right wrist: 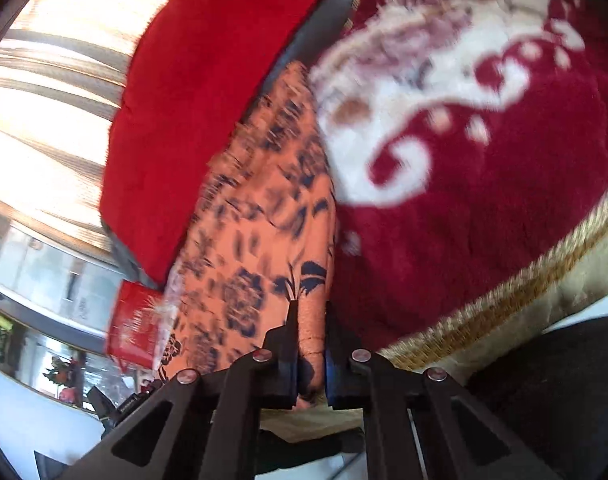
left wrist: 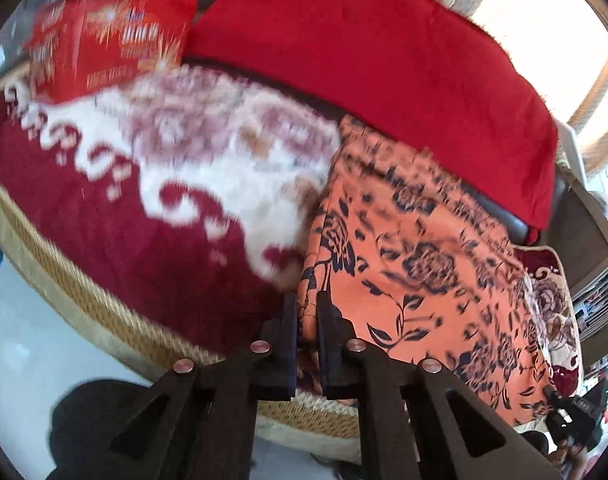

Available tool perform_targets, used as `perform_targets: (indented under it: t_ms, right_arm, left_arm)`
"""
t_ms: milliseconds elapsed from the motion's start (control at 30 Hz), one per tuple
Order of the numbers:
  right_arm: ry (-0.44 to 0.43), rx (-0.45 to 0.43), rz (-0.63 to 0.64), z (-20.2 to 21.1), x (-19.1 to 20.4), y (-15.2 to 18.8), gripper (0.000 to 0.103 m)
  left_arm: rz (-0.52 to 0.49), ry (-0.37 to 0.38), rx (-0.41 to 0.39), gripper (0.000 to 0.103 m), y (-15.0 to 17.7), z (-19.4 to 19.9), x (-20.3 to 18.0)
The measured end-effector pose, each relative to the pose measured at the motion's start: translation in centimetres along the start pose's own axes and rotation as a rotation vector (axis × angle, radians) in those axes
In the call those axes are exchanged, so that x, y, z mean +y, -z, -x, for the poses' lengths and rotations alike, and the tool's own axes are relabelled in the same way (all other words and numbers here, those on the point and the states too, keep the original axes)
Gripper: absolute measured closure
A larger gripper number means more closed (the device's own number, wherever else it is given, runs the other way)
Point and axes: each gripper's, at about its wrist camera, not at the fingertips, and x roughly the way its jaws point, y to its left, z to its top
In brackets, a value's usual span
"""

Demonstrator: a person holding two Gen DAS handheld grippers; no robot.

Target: Fold small clothes

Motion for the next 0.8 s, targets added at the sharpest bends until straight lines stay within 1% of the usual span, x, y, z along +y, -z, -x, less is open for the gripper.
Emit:
perform_targets:
  t_ms: [33,100,133,167,200,267,300,333,400,433,467,500,533,567,633,733,800]
  right_arm:
    - [-0.014,-0.001,-0.006,0.1,-0.1,-0.2,0.094]
    - [-0.017,0.007,-0.03,-0.2,-0.7,-0.4,0.094]
    - [-0.023,0.034,-0.06,-0.8,-1.4,-0.4,0.094]
    - [-0.033,0.055,-0.085,-1.1,-1.9,-0.2,0.09]
    - [-0.024,0.065,-0.119,-1.4,-2.6,0.0,0.09]
    - [0.007,0.07,-0.15,-1.7,-3.4,0.2,0.09]
    - [0.009,0.07,-0.147,-1.7,-3.5,0.2,0.089]
    - [0.005,0.069,-0.139,-1.7,-3.4,0.2,0.089]
    - [-0.001,0.087,-0.125,-1.9,-3.2,0.1,0.088]
    - [0.01,0.107,-0.127,-2.1,-3.2,0.1,0.088]
    - [0.016,0.118,-0.13,-2.3,-3.2,0.1,0.088]
    - [0.017,0.123,-0.124,-2.3,-3.0,0.3,0.088]
    - [0.022,0.124,-0.107,-2.2,-2.7,0.4,0.088]
    - [0.03,0.13,-0.089,-2.2,-2.4,0.6,0.094]
    - [0.021,0.116,-0.084,-1.6,-1.7,0.8,0.095]
    - [-0.023,0.066,-0.087,0.0,-0.6,0.2,0.095]
    - [-0.043,0.04,-0.097,0.5,-0.3,-0.3,0.095]
  left_arm:
    - [0.003,0.003,-0.002,0.095,-0.1,-0.2,0.0]
    - [0.01,-0.017,0.022,0.094,0.0,-1.3,0.2]
    - [0.024,-0.029,0.047,0.094,0.3,-2.2,0.6]
    - [0.034,-0.031,0.063,0.094,0.5,-2.6,0.8]
    - [0.049,-0.045,0.077,0.092,0.7,-3.1,1.0]
    - [0.063,-0.065,0.089,0.081,1.1,-3.7,1.2]
    - [0.064,-0.062,0.094,0.071,1.2,-3.8,1.2]
    - [0.064,-0.062,0.097,0.055,1.2,-3.9,1.2]
    - [0.061,-0.072,0.113,0.037,1.3,-4.2,1.1]
    - [0.06,-0.07,0.114,0.037,1.3,-4.4,1.0]
    - [0.057,-0.074,0.112,0.037,1.3,-4.4,0.9]
    - [0.051,-0.078,0.109,0.052,1.3,-4.4,0.9]
    - [0.038,-0.083,0.107,0.098,1.4,-4.4,0.8]
    - [0.017,-0.079,0.138,0.095,1.3,-4.8,0.6]
    - [0.043,-0.055,0.131,0.096,1.0,-4.3,0.8]
    - [0.056,-0.017,0.076,0.096,0.0,-2.2,0.3]
    - [0.042,-0.004,0.037,0.096,-0.7,-1.0,-0.3]
